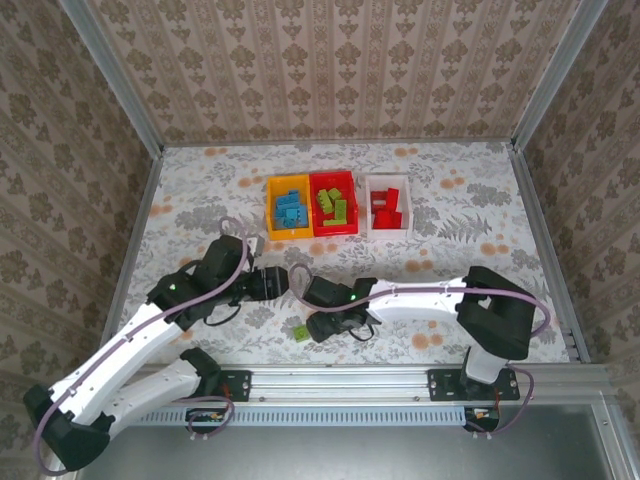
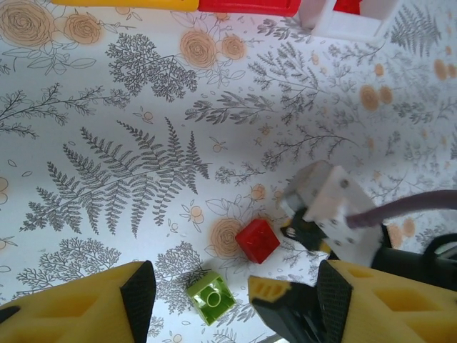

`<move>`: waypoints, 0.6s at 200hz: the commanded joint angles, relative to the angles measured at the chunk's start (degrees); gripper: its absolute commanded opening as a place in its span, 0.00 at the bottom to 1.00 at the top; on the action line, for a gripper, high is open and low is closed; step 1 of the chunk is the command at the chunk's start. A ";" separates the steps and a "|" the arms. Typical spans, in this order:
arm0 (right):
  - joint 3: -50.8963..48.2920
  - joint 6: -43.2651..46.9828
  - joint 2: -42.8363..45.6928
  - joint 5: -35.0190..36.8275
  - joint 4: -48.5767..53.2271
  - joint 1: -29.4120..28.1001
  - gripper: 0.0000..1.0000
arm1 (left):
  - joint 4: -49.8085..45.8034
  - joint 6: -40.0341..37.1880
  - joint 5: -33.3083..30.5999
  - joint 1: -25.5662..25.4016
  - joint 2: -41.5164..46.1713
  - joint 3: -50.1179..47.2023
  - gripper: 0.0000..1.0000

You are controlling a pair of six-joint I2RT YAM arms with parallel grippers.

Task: Sort the legos into containers by color

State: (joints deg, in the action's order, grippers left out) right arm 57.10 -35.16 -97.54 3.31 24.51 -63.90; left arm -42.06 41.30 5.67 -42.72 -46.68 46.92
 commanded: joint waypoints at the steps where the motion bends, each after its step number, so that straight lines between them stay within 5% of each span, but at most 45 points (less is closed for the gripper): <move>1: 1.69 -2.33 -2.60 2.02 2.23 -0.17 0.59 | -1.17 1.64 0.68 -0.34 1.38 -1.03 0.63; 74: 1.83 -1.90 0.11 5.82 1.76 1.96 0.34 | 2.35 1.79 2.77 -0.61 0.70 -1.80 0.63; 120: 1.13 0.69 11.98 6.06 5.95 13.41 0.33 | 8.43 -0.12 4.31 -1.57 -7.63 3.42 0.63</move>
State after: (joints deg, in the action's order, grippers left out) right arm 58.04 -36.23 -93.03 7.27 26.55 -56.80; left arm -38.61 42.41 8.27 -43.57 -50.00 46.28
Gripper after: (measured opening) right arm 0.342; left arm 0.630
